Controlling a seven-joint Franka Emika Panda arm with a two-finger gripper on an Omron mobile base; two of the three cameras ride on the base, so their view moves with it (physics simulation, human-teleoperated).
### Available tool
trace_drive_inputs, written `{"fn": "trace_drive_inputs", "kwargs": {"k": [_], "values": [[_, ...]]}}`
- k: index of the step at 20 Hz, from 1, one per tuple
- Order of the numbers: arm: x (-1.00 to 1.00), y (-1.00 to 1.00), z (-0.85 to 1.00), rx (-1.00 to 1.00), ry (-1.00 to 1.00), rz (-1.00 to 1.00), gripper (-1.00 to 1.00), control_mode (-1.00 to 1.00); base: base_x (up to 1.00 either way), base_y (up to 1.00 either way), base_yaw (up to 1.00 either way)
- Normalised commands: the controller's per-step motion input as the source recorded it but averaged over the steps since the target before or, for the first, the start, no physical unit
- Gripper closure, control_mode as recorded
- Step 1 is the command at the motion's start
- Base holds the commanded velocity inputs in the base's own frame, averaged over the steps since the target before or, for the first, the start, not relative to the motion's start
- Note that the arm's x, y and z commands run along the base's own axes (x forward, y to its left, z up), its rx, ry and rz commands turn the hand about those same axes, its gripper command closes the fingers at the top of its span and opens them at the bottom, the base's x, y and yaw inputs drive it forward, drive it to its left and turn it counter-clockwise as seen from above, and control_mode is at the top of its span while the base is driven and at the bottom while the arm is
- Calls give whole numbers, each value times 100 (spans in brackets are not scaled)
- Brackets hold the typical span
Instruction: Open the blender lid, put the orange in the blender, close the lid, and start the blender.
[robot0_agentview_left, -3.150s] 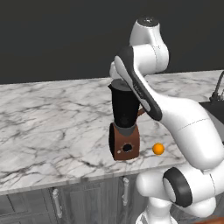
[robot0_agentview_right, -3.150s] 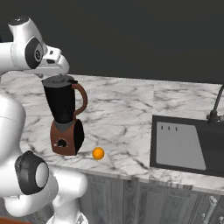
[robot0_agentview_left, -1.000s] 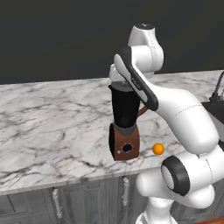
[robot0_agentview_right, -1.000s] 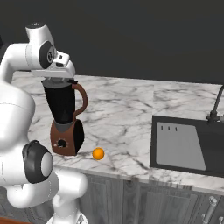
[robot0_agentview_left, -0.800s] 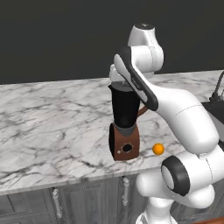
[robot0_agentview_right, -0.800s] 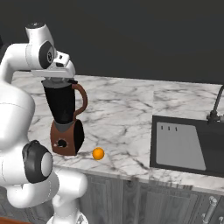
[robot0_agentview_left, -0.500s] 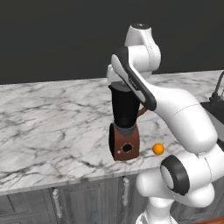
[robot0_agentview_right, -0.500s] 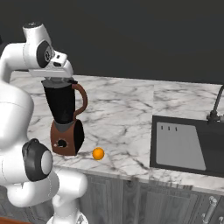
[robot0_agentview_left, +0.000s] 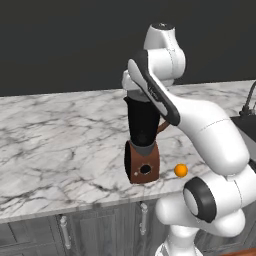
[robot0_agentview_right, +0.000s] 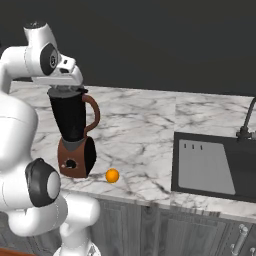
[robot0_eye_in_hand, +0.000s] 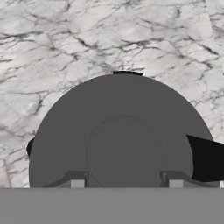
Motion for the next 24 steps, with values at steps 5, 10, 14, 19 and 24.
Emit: {"fn": "trace_drive_inputs", "kwargs": {"k": [5, 10, 14, 19, 24], "values": [[-23, 0, 93, 0, -25, 0, 100, -100, 0, 0, 0], [-48, -8, 74, 0, -21, -1, 100, -100, 0, 0, 0], [-32, -88, 8, 1, -2, -8, 100, -100, 0, 0, 0], [-37, -100, -34, 6, 0, -13, 100, -100, 0, 0, 0], [-30, -100, -66, 8, 0, -18, 100, -100, 0, 0, 0]]}}
